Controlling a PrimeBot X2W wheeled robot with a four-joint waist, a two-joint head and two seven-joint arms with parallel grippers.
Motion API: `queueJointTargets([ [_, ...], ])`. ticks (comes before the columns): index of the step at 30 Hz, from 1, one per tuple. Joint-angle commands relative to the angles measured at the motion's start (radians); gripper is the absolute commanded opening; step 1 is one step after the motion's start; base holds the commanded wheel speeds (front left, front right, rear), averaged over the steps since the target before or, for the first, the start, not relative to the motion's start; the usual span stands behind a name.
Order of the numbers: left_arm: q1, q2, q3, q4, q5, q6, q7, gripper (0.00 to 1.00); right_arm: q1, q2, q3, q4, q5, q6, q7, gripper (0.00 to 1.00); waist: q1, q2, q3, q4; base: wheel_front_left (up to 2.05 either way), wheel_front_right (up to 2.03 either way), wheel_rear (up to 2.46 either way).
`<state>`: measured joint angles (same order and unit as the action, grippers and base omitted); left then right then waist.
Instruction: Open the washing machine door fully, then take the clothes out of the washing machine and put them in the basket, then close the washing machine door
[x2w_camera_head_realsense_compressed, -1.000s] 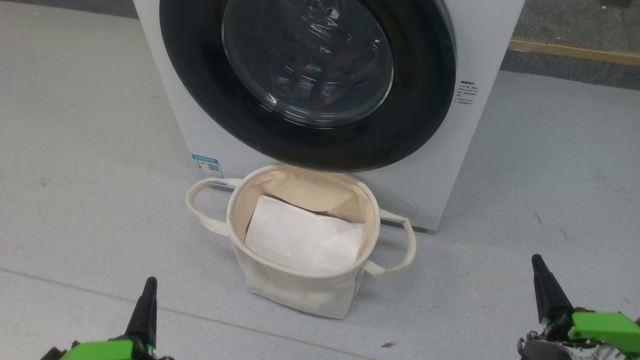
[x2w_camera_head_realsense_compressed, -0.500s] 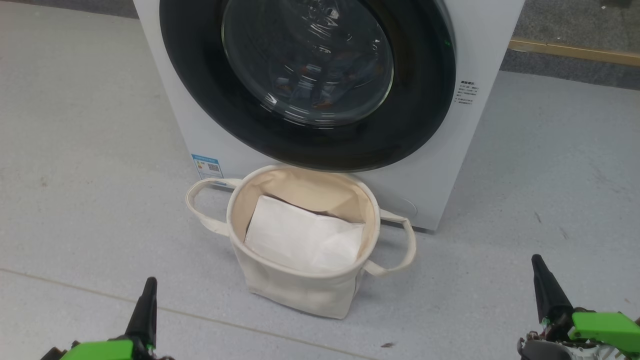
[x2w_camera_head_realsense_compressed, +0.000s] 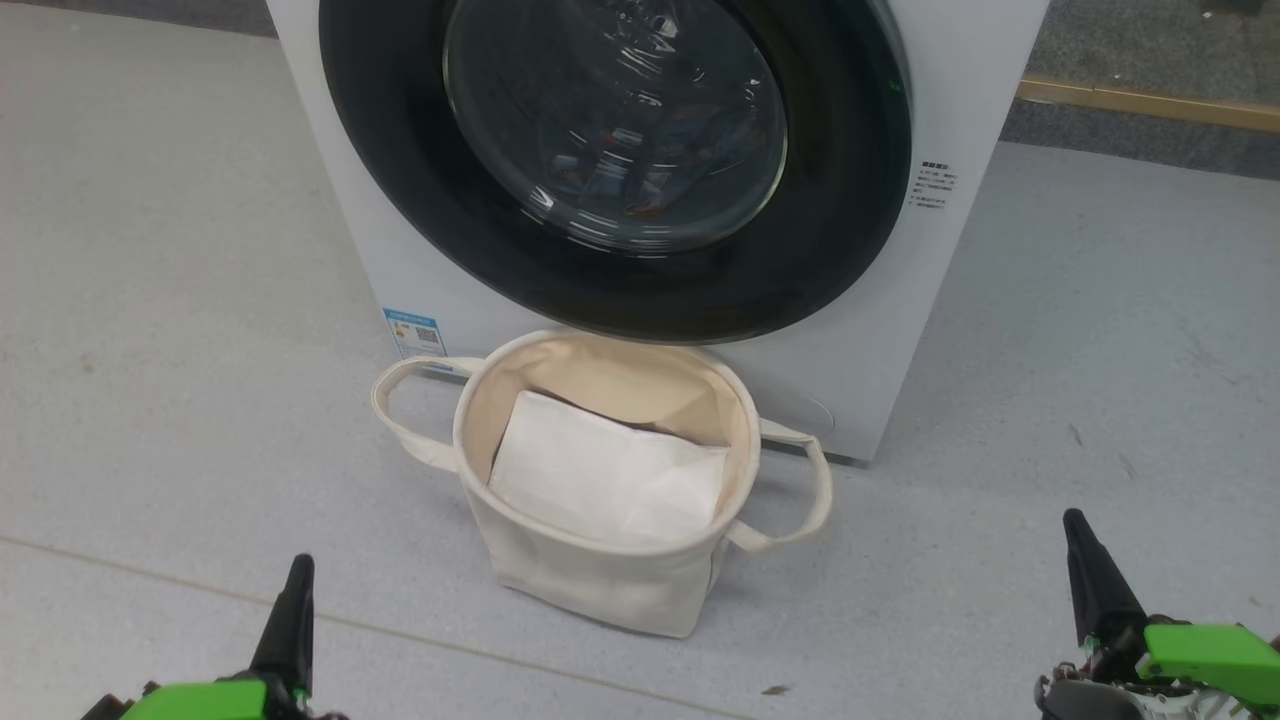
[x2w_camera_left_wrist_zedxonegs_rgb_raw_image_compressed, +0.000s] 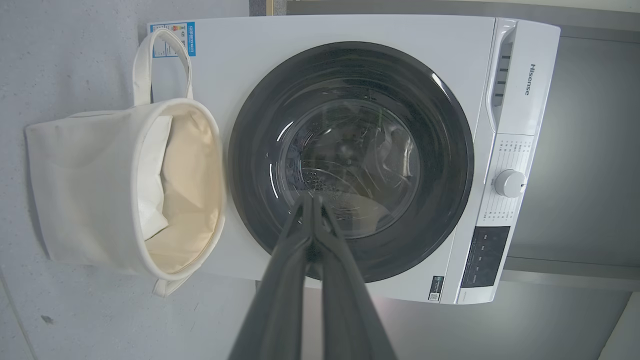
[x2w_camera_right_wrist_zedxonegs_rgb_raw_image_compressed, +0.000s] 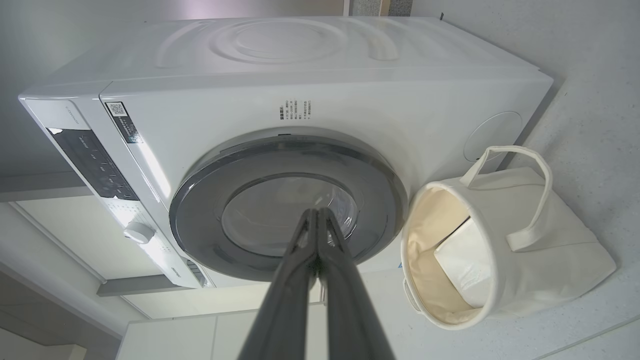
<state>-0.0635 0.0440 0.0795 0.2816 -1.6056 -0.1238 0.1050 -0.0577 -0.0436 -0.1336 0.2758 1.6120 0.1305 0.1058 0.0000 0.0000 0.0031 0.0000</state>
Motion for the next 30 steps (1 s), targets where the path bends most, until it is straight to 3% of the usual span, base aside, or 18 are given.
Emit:
queueJointTargets([
  [1, -0.044, 0.006, 0.034, -0.037, -0.003, -0.007, 0.008, 0.00, -0.050, -0.007, 0.020, -0.031, -0.003, 0.000, 0.007, 0.00, 0.0000, 0.0000, 0.000, 0.000, 0.00, 0.00, 0.00],
  [30, -0.044, 0.006, 0.034, -0.037, -0.003, -0.007, 0.008, 0.00, -0.050, -0.007, 0.020, -0.031, -0.003, 0.000, 0.007, 0.00, 0.0000, 0.0000, 0.000, 0.000, 0.00, 0.00, 0.00],
])
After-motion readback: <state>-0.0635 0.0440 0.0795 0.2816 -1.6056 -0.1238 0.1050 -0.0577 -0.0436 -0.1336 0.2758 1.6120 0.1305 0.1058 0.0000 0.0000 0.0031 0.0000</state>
